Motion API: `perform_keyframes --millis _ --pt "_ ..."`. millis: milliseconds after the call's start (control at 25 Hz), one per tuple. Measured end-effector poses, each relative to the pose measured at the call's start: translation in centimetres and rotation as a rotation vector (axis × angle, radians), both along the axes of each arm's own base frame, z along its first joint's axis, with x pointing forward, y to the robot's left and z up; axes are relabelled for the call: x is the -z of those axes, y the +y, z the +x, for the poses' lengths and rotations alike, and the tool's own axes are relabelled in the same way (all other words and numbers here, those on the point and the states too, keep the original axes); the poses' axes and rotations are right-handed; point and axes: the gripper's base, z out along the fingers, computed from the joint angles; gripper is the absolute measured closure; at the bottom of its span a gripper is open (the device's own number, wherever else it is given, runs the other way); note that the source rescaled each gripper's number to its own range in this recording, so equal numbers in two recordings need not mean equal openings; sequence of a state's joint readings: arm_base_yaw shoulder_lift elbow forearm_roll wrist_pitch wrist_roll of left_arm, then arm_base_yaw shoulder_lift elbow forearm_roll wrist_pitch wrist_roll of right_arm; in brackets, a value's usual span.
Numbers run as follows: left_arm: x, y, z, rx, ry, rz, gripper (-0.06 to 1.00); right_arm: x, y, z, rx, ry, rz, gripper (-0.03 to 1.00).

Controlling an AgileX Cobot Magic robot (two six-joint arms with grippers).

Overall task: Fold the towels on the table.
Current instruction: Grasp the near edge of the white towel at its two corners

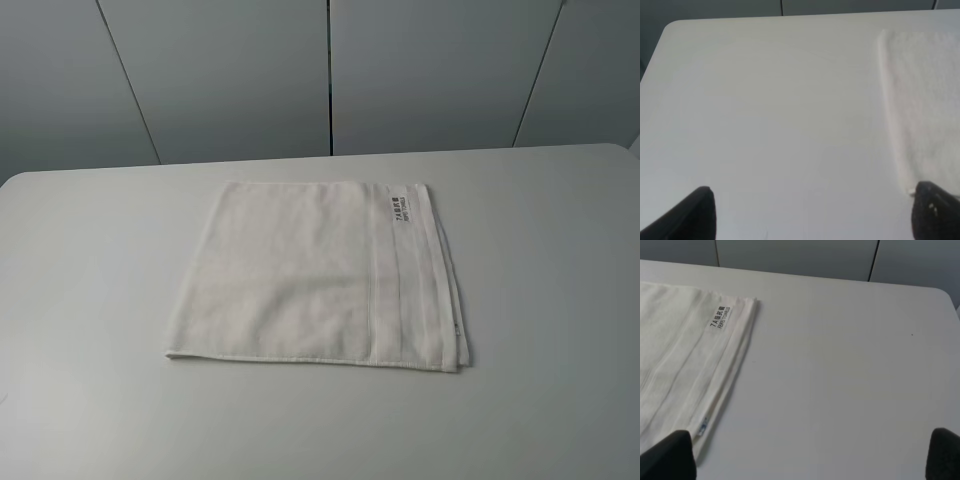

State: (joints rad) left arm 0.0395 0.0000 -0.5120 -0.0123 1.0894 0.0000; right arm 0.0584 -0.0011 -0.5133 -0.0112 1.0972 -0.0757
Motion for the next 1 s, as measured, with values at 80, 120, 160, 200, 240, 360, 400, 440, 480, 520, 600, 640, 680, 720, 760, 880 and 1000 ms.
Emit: perform_keyframes --millis 80,120,160,200,240,360,400,440,480,520,600,640,680,720,760,880,1000 --pt "0.0 0.0 0.0 0.0 0.0 0.0 -0.06 0.0 0.0 0.0 0.0 0.0 0.0 -0.03" --pt "0.0 0.0 0.0 0.0 0.0 0.0 -0.06 0.0 0.0 0.0 0.0 0.0 0.0 -0.03" --pt "0.0 0.0 0.0 0.0 0.0 0.0 -0.06 0.0 0.0 0.0 0.0 0.0 0.0 -0.03" --pt "0.0 0.0 0.0 0.0 0.0 0.0 -0.06 0.0 0.0 0.0 0.0 0.0 0.0 -0.03" --pt "0.0 0.0 0.0 0.0 0.0 0.0 -0.06 0.0 0.0 0.0 0.0 0.0 0.0 -0.03" --pt "0.0 0.0 0.0 0.0 0.0 0.0 -0.06 0.0 0.0 0.0 0.0 0.0 0.0 -0.03" --pt "0.0 0.0 0.0 0.0 0.0 0.0 -0.06 0.0 0.0 0.0 0.0 0.0 0.0 -0.03" --pt "0.0 0.0 0.0 0.0 0.0 0.0 -0.06 0.0 0.0 0.0 0.0 0.0 0.0 -0.03" --pt "0.0 0.0 0.0 0.003 0.0 0.006 -0.06 0.0 0.0 0.0 0.0 0.0 0.0 -0.03" --pt "0.0 0.0 0.0 0.003 0.0 0.006 -0.06 0.0 0.0 0.0 0.0 0.0 0.0 -0.03" --pt "0.0 0.0 0.0 0.003 0.0 0.006 -0.06 0.0 0.0 0.0 0.0 0.0 0.0 -0.03" --pt "0.0 0.0 0.0 0.003 0.0 0.006 -0.06 0.0 0.0 0.0 0.0 0.0 0.0 -0.03" --pt "0.0 0.0 0.0 0.003 0.0 0.006 -0.06 0.0 0.0 0.0 0.0 0.0 0.0 -0.03" --pt "0.0 0.0 0.0 0.003 0.0 0.006 -0.06 0.0 0.0 0.0 0.0 0.0 0.0 -0.03" --pt "0.0 0.0 0.0 0.003 0.0 0.006 -0.06 0.0 0.0 0.0 0.0 0.0 0.0 -0.03" --pt "0.0 0.0 0.0 0.003 0.0 0.006 -0.06 0.0 0.0 0.0 0.0 0.0 0.0 -0.03" --pt "0.0 0.0 0.0 0.003 0.0 0.006 -0.06 0.0 0.0 0.0 0.0 0.0 0.0 -0.03"
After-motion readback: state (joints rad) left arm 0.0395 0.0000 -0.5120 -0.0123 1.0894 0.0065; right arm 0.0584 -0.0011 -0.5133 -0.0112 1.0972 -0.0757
